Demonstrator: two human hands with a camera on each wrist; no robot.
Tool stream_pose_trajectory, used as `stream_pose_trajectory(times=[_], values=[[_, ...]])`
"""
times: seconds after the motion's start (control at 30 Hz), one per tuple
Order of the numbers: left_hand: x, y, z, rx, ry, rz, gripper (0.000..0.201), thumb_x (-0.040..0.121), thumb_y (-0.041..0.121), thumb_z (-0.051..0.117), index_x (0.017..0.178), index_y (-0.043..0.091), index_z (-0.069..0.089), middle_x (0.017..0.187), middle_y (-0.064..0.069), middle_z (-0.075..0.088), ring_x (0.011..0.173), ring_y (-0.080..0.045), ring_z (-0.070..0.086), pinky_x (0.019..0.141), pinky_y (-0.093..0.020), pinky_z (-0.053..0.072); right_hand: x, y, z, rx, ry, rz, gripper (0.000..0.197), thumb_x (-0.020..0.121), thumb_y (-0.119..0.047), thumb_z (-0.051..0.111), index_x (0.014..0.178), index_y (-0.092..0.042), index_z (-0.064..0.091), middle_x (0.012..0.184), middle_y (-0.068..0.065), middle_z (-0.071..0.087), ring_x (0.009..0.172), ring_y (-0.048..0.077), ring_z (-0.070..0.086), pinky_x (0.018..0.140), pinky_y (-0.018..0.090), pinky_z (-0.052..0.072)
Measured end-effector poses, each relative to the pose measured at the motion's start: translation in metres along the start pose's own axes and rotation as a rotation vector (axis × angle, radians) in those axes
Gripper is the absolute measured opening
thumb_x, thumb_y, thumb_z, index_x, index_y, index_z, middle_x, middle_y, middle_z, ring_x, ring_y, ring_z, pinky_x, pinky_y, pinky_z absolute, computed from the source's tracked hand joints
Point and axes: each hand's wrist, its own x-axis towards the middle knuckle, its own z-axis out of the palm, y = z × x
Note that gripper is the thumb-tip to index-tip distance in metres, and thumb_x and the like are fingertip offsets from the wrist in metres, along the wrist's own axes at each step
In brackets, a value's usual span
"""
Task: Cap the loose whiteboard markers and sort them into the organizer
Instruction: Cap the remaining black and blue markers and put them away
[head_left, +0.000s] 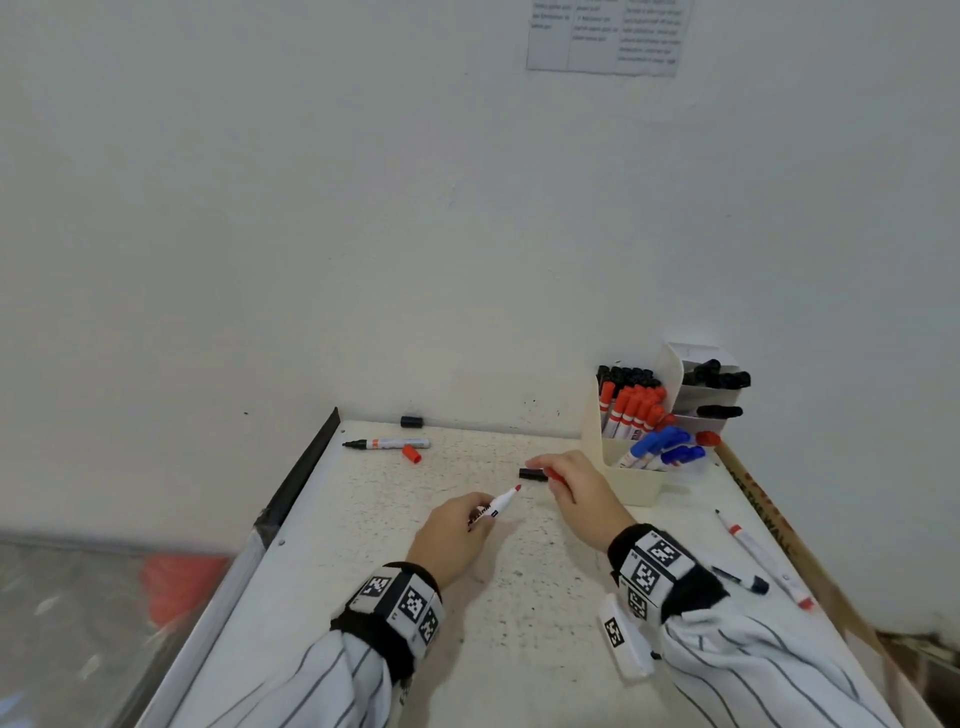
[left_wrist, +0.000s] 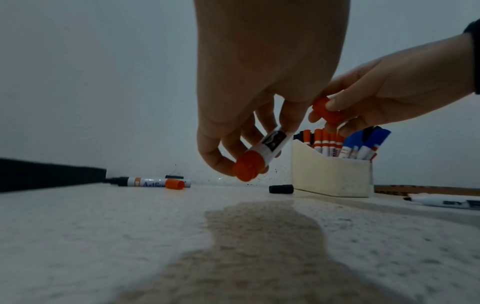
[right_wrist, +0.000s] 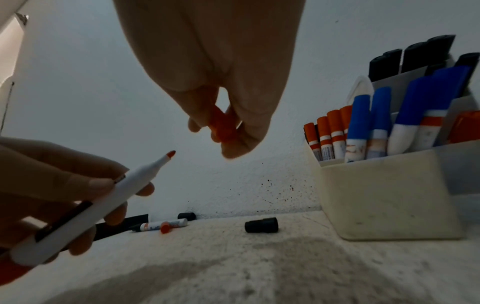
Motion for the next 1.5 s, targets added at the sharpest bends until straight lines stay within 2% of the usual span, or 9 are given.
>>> stream_pose_trajectory(times=[0.1,0.23,0.33,0.5,0.7,0.87,1.0,1.2,1.5], values=[[-0.015,0.000,0.001,0.083,-0.029,0.059,0.030,0.095,0.027,0.046,0.123,0.027,0.055,0.115,0.004,0.059,0.101,-0.013,0.055,0.091,-0.034,0.045,-0.019,-0.005,0.001,0.067,-0.044,0.075,0.032,0.090,-0.003,0.052,0.119,-0.016,0.050,0.109,-0.001,0.059,0.101,0.008,0.054,0.089,0.013,0.037],[-0.030,0.001,0.004,0.154,-0.059,0.124,0.030,0.096,0.028,0.045,0.124,0.030,0.056,0.115,0.004,0.060,0.105,-0.014,0.054,0.094,-0.035,0.044,-0.038,-0.009,0.003,0.061,-0.085,0.032,0.023,0.087,-0.004,0.057,0.107,-0.016,0.061,0.101,-0.005,0.058,0.090,-0.007,0.051,0.083,0.003,0.040],[-0.039,0.003,0.007,0.148,-0.071,0.140,0.030,0.096,0.028,0.045,0.124,0.029,0.057,0.111,0.002,0.060,0.105,-0.016,0.054,0.093,-0.034,0.043,-0.047,-0.009,0.006,-0.023,-0.093,-0.015,0.025,0.086,-0.007,0.060,0.110,-0.014,0.065,0.100,-0.004,0.052,0.092,0.005,0.049,0.080,0.000,0.033],[-0.049,0.010,0.008,0.013,0.029,0.110,0.030,0.096,0.021,0.046,0.125,0.021,0.057,0.114,-0.001,0.059,0.098,-0.013,0.051,0.082,-0.023,0.037,-0.057,-0.010,0.003,0.018,0.148,0.032,0.024,0.084,-0.001,0.061,0.107,-0.008,0.062,0.096,-0.004,0.051,0.081,-0.006,0.045,0.073,-0.003,0.033],[-0.056,0.015,0.008,0.033,-0.045,0.152,0.029,0.096,0.021,0.048,0.123,0.023,0.057,0.113,-0.001,0.061,0.099,-0.014,0.053,0.083,-0.023,0.038,-0.068,-0.006,0.002,0.069,-0.027,-0.011,0.026,0.078,0.002,0.066,0.096,-0.017,0.068,0.091,-0.009,0.057,0.082,0.003,0.055,0.075,0.009,0.046],[-0.059,0.018,0.008,-0.027,-0.056,0.061,0.025,0.094,0.027,0.050,0.115,0.017,0.061,0.092,0.000,0.061,0.079,-0.012,0.052,0.064,-0.019,0.038,-0.074,-0.004,0.004,0.167,0.029,-0.066,0.021,0.085,-0.002,0.060,0.093,-0.021,0.066,0.089,-0.012,0.061,0.085,0.007,0.060,0.079,0.016,0.049],[-0.062,0.017,0.007,-0.008,-0.088,0.072,0.024,0.094,0.027,0.051,0.111,0.016,0.064,0.084,-0.001,0.060,0.074,-0.013,0.051,0.057,-0.014,0.035,-0.078,-0.008,0.004,0.264,0.034,-0.030,0.041,0.083,0.004,0.059,0.108,-0.027,0.052,0.098,-0.009,0.061,0.091,0.005,0.062,0.084,0.013,0.049],[-0.069,0.018,0.004,-0.118,0.029,0.112,0.018,0.085,0.019,0.065,0.103,0.022,0.066,0.093,0.006,0.063,0.081,-0.008,0.055,0.062,-0.004,0.037,-0.079,-0.015,0.005,0.310,0.005,0.125,0.009,0.091,-0.014,0.054,0.097,-0.020,0.058,0.079,-0.003,0.064,0.060,0.000,0.056,0.061,0.013,0.046],[-0.076,0.017,0.003,-0.181,0.030,0.057,0.017,0.083,0.020,0.068,0.099,0.024,0.063,0.087,0.006,0.063,0.069,-0.006,0.055,0.054,-0.005,0.043,-0.084,-0.020,0.014,0.114,0.021,0.076,0.009,0.095,-0.018,0.046,0.093,-0.018,0.055,0.068,-0.011,0.051,0.060,0.008,0.043,0.055,0.014,0.035]])
